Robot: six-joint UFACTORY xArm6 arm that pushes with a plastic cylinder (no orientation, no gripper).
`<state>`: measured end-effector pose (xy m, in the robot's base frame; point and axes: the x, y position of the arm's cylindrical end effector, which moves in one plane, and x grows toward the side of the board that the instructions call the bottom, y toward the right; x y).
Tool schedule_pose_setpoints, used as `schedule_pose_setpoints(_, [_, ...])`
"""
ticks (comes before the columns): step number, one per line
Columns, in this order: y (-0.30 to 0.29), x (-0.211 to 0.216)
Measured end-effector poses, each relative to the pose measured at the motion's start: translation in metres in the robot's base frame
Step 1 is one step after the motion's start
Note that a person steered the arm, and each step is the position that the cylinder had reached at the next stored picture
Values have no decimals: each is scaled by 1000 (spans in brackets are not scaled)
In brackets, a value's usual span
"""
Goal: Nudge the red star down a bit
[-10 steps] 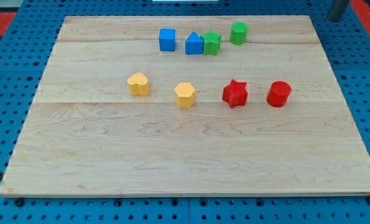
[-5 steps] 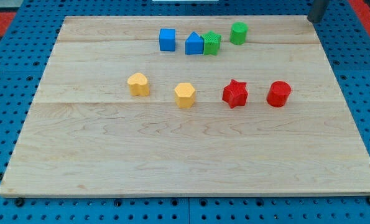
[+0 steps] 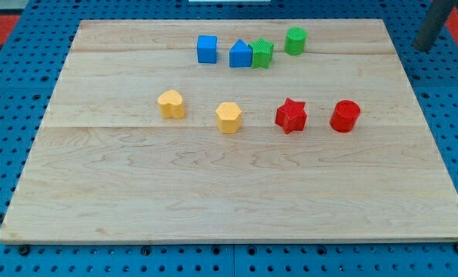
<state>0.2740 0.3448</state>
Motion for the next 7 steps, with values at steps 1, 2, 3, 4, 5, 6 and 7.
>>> schedule_pose_setpoints(1, [1,3])
schedule_pose_setpoints(2, [-21,5])
schedule_pose_setpoints(3, [-75,19])
schedule_pose_setpoints(4, [-152,52])
schedule_pose_setpoints(5, [-174,56])
schedule_pose_setpoints(6, [-244,48])
schedule_pose_setpoints(7, [-257,46])
